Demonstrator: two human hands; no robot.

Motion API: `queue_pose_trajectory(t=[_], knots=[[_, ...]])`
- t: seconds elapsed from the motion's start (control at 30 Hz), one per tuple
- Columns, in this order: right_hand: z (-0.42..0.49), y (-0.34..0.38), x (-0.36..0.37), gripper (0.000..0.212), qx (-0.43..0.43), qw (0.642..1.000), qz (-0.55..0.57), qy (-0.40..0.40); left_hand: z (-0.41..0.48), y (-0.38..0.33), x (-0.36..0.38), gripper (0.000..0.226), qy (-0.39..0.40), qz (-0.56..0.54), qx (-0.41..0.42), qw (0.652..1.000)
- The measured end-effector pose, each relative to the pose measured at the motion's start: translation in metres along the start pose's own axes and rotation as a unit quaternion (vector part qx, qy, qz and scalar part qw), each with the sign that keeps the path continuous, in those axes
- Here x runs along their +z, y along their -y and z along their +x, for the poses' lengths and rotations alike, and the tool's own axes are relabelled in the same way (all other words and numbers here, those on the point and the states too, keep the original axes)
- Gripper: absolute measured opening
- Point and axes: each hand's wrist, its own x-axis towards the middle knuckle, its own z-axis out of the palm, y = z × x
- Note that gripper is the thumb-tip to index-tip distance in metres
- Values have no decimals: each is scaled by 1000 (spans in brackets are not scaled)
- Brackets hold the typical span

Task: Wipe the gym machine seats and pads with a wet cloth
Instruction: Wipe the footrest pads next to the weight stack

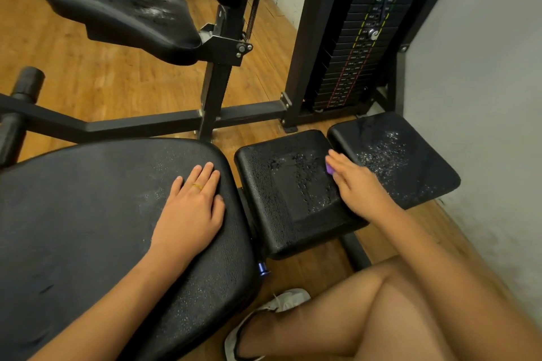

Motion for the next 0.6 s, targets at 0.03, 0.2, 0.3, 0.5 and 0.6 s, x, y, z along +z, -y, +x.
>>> queue_pose_trajectory(t=[0.03,0.2,0.3,0.5,0.6], knots=[[23,1,-1,47,-8,1000,-1,2,0,0,0,63,0,-1,0,1000],[97,17,-1,45,-9,999,-19,31,-2,0,-1,66,5,5,2,1000],[68,15,0,48,-21,999,-6,29,-4,2,-3,67,6,5,-3,1000],[-55,-4,4,46,-34,999,22,0,-1,5,-2,65,0,11,2,1000],[-51,-2,9,46,-19,999,24,21,-3,10,0,66,0,5,-5,1000]])
